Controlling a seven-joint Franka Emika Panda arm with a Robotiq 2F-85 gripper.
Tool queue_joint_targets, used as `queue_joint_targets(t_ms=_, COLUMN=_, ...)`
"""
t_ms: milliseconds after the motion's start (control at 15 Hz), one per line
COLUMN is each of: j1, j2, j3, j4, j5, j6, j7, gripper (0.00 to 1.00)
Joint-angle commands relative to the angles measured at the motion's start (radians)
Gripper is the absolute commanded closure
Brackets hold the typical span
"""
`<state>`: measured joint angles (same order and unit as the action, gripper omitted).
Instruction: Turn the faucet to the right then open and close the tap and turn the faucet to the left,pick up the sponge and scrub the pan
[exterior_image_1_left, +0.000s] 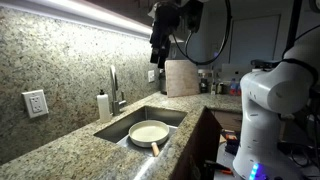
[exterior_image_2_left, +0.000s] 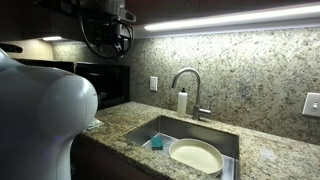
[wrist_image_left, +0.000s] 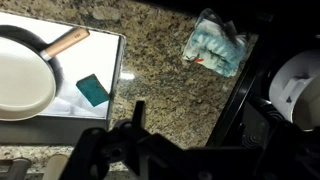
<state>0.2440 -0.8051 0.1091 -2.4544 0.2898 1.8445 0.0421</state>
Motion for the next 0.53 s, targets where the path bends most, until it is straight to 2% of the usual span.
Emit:
queue_joint_targets(t_ms=0, j1=-0.019, j2=0.0, j3=0.012, j4=0.004, j5=0.01, j6=-0.007, j7=-0.01, gripper=0.0)
queue_joint_targets(t_ms=67, j1=-0.019, j2=0.0, j3=0.012, j4=0.004, j5=0.01, j6=-0.007, j7=-0.01, gripper=0.0)
queue_joint_targets(t_ms=133, j1=-0.051, j2=-0.017, j3=0.054, j4=-0.036, j5=-0.013, j6=0.073, j7=0.043, gripper=0.0)
queue_joint_targets(t_ms=400, j1=-0.089, j2=0.013, j3=0.155, j4=-0.171, j5=-0.011, j6=0.426, j7=0.155, gripper=0.0)
queue_joint_targets(t_ms=467, j1=-0.117, j2=0.025, j3=0.204, j4=-0.203, j5=0.009, j6=0.51, j7=0.174, gripper=0.0)
